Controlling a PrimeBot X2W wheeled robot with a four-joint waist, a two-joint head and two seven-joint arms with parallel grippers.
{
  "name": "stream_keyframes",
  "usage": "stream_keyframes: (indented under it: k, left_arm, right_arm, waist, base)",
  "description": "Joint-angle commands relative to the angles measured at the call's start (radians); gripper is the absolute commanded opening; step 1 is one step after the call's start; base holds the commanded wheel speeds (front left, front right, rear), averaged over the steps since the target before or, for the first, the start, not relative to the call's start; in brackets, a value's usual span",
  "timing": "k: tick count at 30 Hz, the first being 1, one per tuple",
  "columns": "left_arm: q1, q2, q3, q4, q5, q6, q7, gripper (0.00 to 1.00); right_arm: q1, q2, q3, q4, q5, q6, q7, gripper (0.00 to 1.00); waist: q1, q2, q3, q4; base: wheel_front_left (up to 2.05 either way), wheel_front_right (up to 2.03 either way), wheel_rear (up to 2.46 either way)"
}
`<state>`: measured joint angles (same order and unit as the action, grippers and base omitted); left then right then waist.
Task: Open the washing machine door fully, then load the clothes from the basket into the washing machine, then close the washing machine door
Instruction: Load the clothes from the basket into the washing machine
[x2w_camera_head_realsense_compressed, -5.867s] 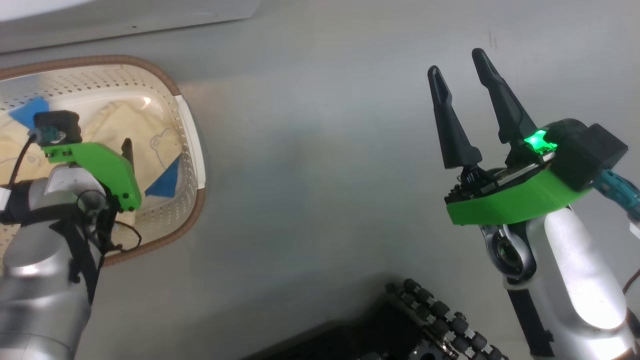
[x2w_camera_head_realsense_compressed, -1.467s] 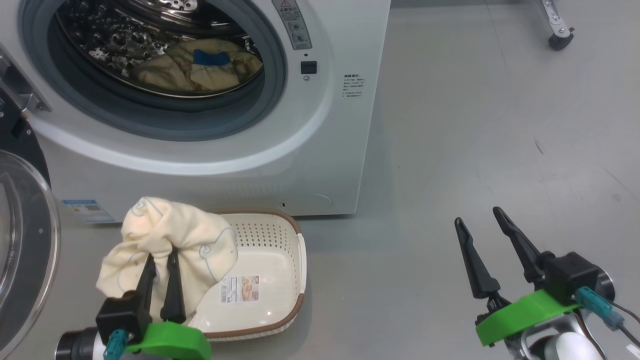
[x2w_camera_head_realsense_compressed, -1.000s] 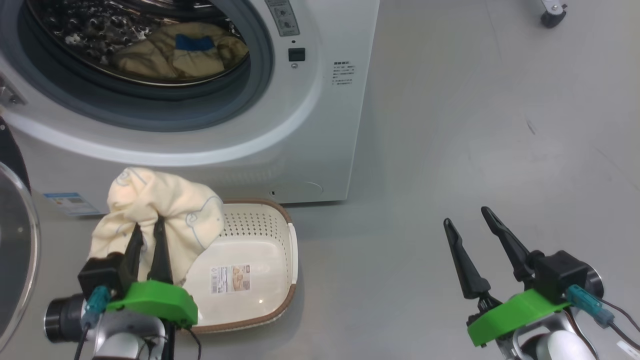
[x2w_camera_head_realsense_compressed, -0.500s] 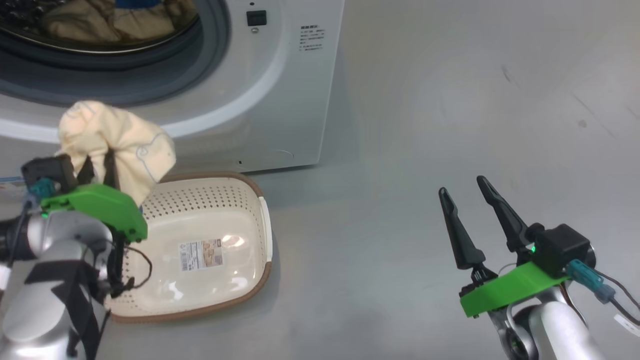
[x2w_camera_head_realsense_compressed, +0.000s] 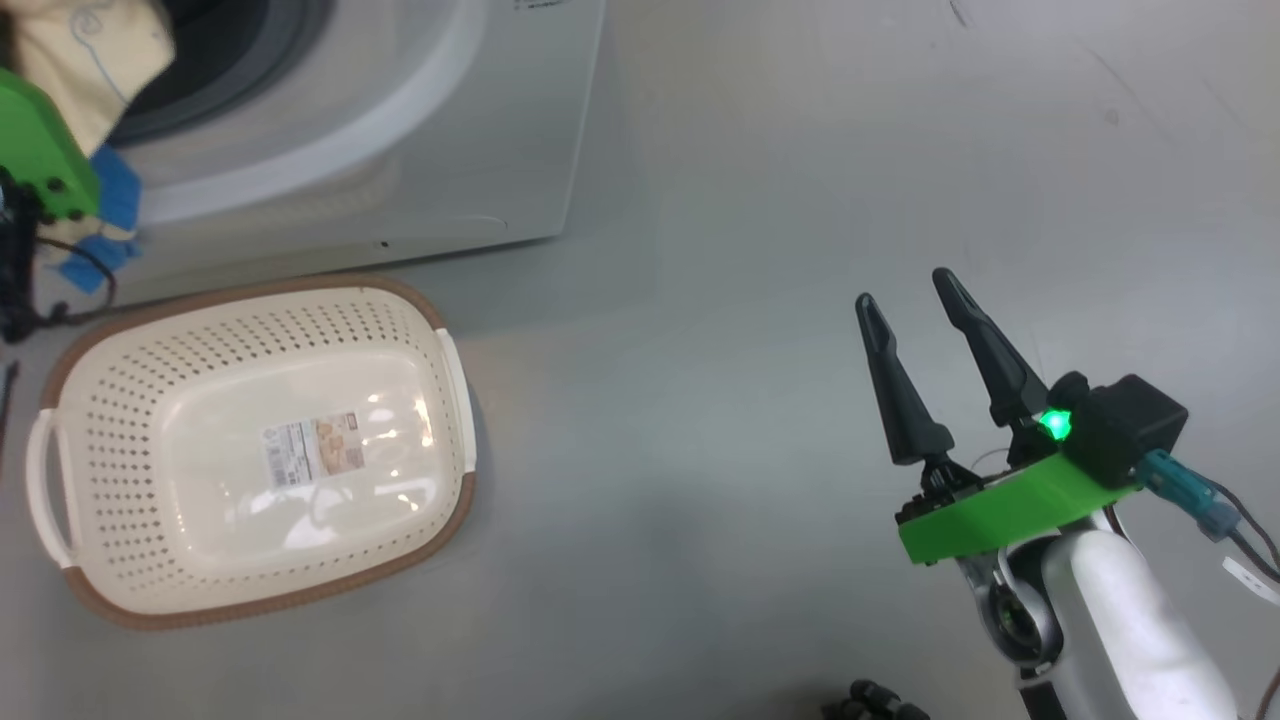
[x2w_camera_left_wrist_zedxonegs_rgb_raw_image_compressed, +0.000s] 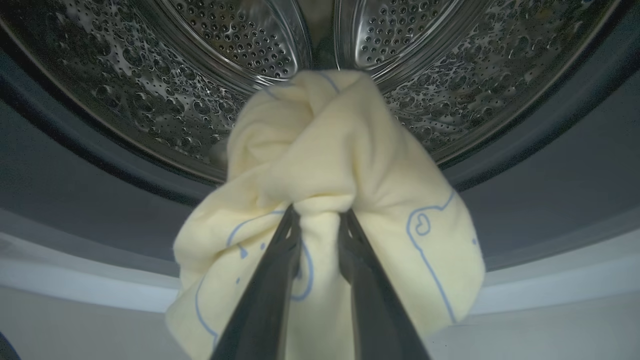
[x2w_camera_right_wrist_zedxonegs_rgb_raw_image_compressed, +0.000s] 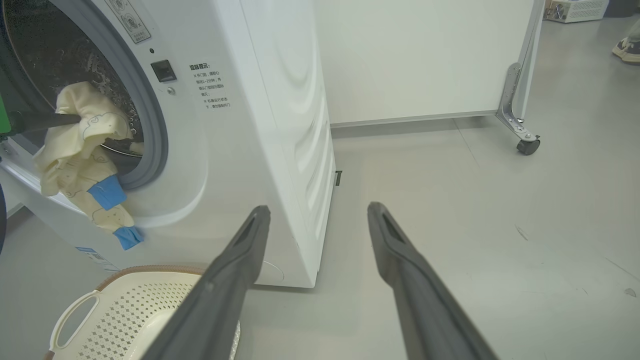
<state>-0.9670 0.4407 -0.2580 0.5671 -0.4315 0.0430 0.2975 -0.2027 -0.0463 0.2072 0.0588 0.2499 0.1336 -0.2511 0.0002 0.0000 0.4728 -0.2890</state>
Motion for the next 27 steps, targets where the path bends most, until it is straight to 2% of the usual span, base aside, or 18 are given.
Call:
stream_keyframes:
  k: [1, 10, 18, 22, 27]
  left_arm:
    - [-0.060, 0.068, 0.034, -0.028, 0.011, -0.008, 0.016, 0.00]
    - [-0.228, 0.153, 0.025, -0.016, 0.041, -0.034, 0.094, 0.00]
    - [-0.341, 0.212, 0.007, -0.007, 0.074, -0.070, 0.095, 0.00]
    - [-0.399, 0.234, 0.001, -0.011, 0.108, -0.072, 0.008, 0.00]
    - [-0.449, 0.247, 0.005, 0.008, 0.145, -0.062, -0.170, 0.00]
  right_arm:
    - [-0.024, -0.004, 0.026, -0.040, 0.014, -0.003, -0.010, 1.00]
    - [-0.082, -0.004, 0.067, -0.074, 0.063, -0.003, -0.011, 1.00]
    - [-0.107, -0.004, 0.090, -0.076, 0.096, -0.003, -0.011, 1.00]
    - [-0.117, -0.004, 0.100, -0.076, 0.113, -0.003, -0.011, 1.00]
    - [-0.124, -0.004, 0.101, -0.077, 0.126, -0.003, -0.011, 1.00]
  waist:
    - [-0.0002, 0.0000, 0.061, -0.039]
    - [-0.0002, 0.0000, 0.177, -0.096]
    - [-0.0002, 0.0000, 0.232, -0.128]
    - [-0.0002, 0.0000, 0.256, -0.147]
    - [-0.0002, 0.0000, 0.276, -0.165]
  base:
    - [0.00, 0.00, 0.00]
    - [0.00, 0.00, 0.00]
    - [0.00, 0.00, 0.00]
    - [0.00, 0.00, 0.00]
    - [0.00, 0.00, 0.00]
